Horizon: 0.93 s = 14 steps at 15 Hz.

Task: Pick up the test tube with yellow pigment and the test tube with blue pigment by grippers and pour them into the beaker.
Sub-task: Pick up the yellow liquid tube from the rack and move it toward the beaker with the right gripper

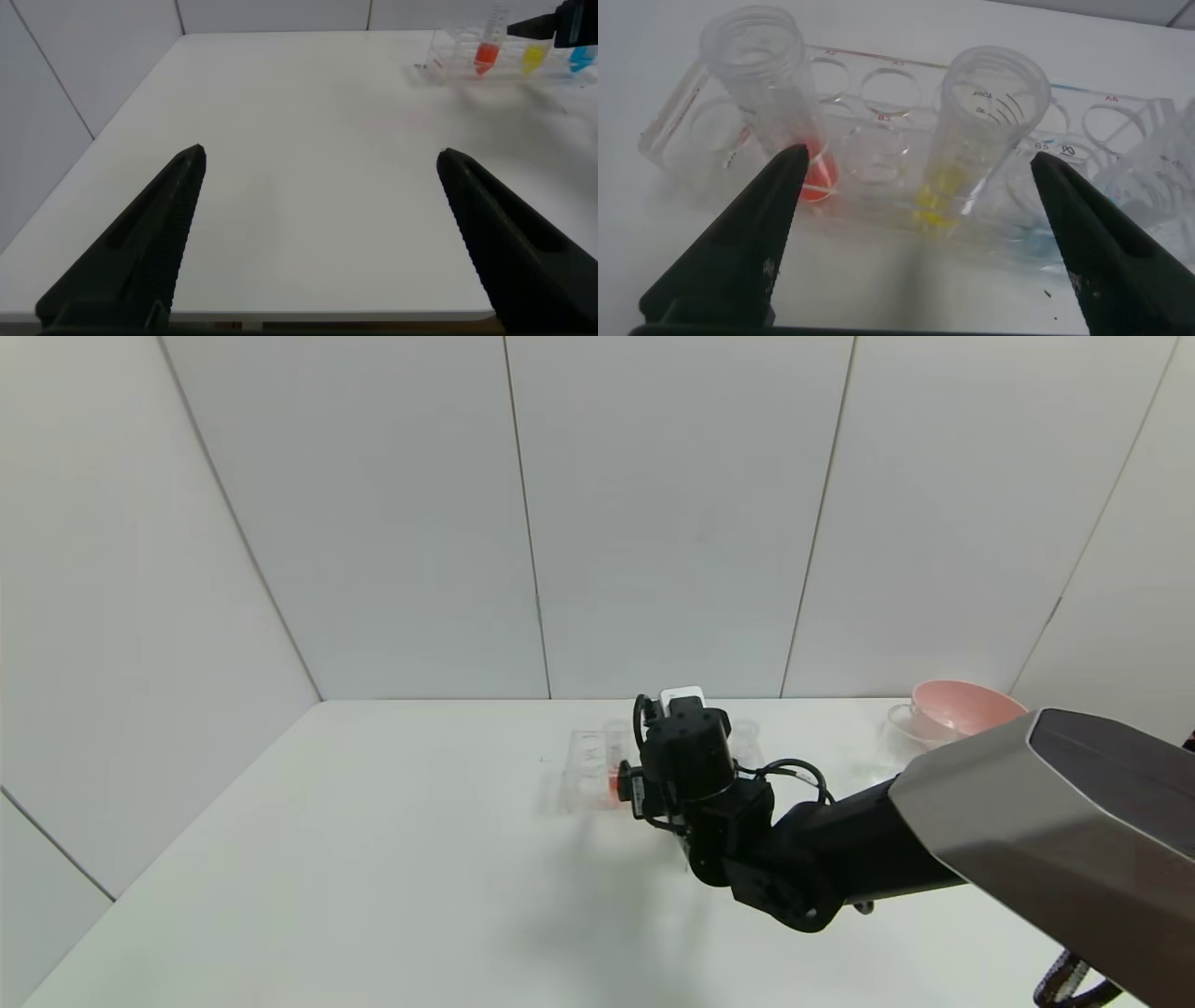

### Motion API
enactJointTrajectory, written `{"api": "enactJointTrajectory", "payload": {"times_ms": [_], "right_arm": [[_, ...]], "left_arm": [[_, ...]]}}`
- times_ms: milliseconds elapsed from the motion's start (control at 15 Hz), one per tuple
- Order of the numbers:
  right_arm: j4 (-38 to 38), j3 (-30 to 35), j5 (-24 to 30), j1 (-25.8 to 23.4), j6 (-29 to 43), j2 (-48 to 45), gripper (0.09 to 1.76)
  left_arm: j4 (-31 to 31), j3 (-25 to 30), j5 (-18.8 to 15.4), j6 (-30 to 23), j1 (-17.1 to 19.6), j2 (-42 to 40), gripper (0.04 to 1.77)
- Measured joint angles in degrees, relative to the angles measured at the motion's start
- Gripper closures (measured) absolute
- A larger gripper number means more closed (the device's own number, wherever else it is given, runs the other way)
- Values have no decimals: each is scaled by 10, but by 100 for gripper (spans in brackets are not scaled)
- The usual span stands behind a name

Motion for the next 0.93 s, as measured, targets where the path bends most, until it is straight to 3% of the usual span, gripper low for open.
{"api": "enactJointTrajectory", "payload": {"times_ms": [933], "right_arm": [[-6, -79, -31, -30, -3, 51, 14]], "left_arm": [[0, 0, 0, 0, 0, 0, 5]]}}
